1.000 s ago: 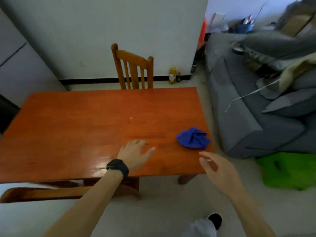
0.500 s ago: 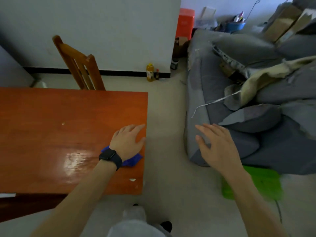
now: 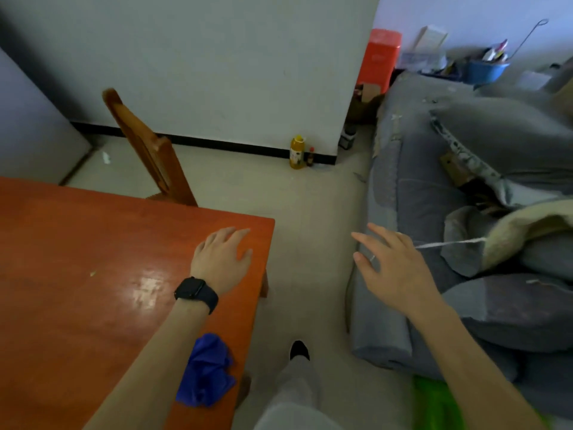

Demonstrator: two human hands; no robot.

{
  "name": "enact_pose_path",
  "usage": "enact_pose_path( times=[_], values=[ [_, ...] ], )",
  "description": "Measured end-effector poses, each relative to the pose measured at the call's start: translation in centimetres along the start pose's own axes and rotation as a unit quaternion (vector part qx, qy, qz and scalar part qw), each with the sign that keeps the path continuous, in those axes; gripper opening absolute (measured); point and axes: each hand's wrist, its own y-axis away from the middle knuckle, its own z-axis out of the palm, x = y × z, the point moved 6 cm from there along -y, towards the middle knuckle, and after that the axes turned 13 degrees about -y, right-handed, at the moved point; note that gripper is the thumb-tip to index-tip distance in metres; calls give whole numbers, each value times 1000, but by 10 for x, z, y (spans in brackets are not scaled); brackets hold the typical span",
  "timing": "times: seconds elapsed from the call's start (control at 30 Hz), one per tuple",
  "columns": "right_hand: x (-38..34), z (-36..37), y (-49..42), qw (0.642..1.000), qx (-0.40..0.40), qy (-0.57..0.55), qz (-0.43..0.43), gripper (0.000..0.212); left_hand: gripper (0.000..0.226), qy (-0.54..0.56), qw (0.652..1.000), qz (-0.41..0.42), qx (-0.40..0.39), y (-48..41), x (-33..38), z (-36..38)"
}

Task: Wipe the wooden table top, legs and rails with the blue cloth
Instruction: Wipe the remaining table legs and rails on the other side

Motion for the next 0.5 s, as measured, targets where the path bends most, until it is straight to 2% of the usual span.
enact_pose_path(
  times=[0.13,0.23,0.37,0.5],
  values=[
    [20,-24,-76,999,-20,17,-26,50,49,-10,999,-22,-36,-73,18,0],
    [32,-36,-134,999,-33,23,-35,45,49,1,998,-33,-47,-120,31,0],
    [45,-34,-214,998,-48,6,-47,40,49,10,998,-55,-36,-184,35,-11],
    [52,-19,-321,993,-71,-2,-95,37,48,-2,994,-107,-10,-261,12,-32]
  ],
)
